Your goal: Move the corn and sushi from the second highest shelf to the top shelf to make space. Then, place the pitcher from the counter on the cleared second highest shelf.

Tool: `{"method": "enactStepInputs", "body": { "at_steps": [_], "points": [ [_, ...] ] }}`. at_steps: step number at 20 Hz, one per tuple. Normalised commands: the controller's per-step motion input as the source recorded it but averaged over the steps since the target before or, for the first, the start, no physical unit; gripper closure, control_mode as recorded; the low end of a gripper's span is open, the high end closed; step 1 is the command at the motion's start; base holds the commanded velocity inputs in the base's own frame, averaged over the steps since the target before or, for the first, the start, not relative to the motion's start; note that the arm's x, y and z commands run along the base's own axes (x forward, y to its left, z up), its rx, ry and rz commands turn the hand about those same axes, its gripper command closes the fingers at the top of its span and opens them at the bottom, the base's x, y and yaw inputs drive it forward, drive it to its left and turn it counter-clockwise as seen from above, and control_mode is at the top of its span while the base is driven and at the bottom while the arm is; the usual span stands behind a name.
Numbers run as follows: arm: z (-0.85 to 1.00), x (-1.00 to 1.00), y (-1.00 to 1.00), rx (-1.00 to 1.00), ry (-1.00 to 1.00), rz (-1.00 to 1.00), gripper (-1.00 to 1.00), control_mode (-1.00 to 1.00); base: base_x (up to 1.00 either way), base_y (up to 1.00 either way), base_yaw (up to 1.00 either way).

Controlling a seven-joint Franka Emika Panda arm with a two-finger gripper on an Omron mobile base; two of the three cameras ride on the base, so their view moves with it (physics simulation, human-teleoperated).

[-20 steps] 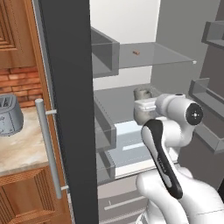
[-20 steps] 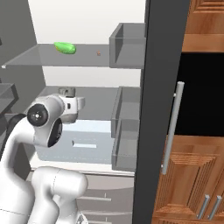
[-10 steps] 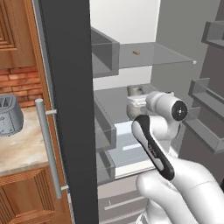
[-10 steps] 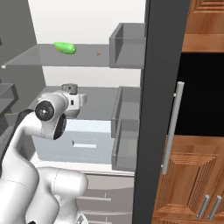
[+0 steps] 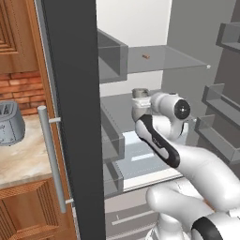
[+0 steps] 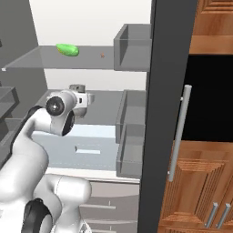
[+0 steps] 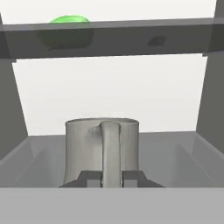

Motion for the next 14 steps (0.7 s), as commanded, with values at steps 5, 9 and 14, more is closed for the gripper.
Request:
{"method": "enactStepInputs", "body": {
  "at_steps": [5,9,14],
  "points": [
    [-0.15,0.4,0.0,0.0,0.02,0.0,1.0,-1.0,0.0,0.0,0.0],
    [-0.28,0.35,0.05,0.0,0.0,0.0,1.0,-1.0,0.0,0.0,0.0],
    [-0.13,0.48,0.12,0.0,0.0,0.0,1.0,-1.0,0.0,0.0,0.0]
  ]
}}
